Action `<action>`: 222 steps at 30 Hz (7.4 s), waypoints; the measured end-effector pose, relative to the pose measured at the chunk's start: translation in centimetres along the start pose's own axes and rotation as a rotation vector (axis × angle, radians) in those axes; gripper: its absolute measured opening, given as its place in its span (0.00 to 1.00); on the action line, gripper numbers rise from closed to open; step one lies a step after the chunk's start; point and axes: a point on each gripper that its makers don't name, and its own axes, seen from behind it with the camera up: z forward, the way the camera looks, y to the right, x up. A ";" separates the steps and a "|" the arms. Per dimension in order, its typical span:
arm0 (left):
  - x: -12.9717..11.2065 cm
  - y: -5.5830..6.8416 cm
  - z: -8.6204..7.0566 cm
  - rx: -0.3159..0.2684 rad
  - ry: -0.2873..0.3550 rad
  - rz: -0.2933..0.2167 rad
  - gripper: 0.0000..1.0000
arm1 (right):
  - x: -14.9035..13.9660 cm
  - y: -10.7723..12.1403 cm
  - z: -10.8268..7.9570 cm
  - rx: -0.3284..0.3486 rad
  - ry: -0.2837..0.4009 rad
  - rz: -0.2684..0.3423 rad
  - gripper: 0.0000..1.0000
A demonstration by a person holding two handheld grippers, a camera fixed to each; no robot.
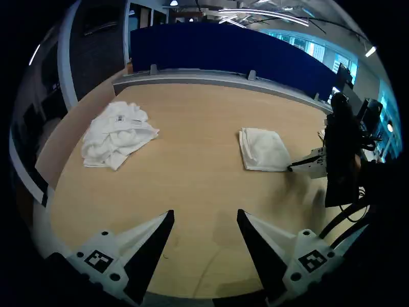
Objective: Fold towel
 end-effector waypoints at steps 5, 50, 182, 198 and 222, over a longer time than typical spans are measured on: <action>0.3 -0.1 0.0 0.000 0.006 -0.001 0.91 | 1.8 0.3 -1.0 -0.008 0.039 -0.016 0.07; 5.5 2.8 0.1 -0.075 0.115 0.039 0.91 | 15.2 8.8 -17.8 -0.146 0.347 -0.056 0.07; 6.1 6.4 0.7 -0.040 0.042 0.094 0.91 | -5.1 40.0 -25.0 -0.492 0.010 0.193 0.07; 6.0 6.2 0.8 -0.036 0.039 0.101 0.91 | -8.1 41.8 -26.0 -0.530 -0.014 0.272 0.07; 5.5 6.5 1.3 -0.032 0.022 0.124 0.91 | -22.7 39.3 -22.3 -0.590 -0.222 0.536 0.31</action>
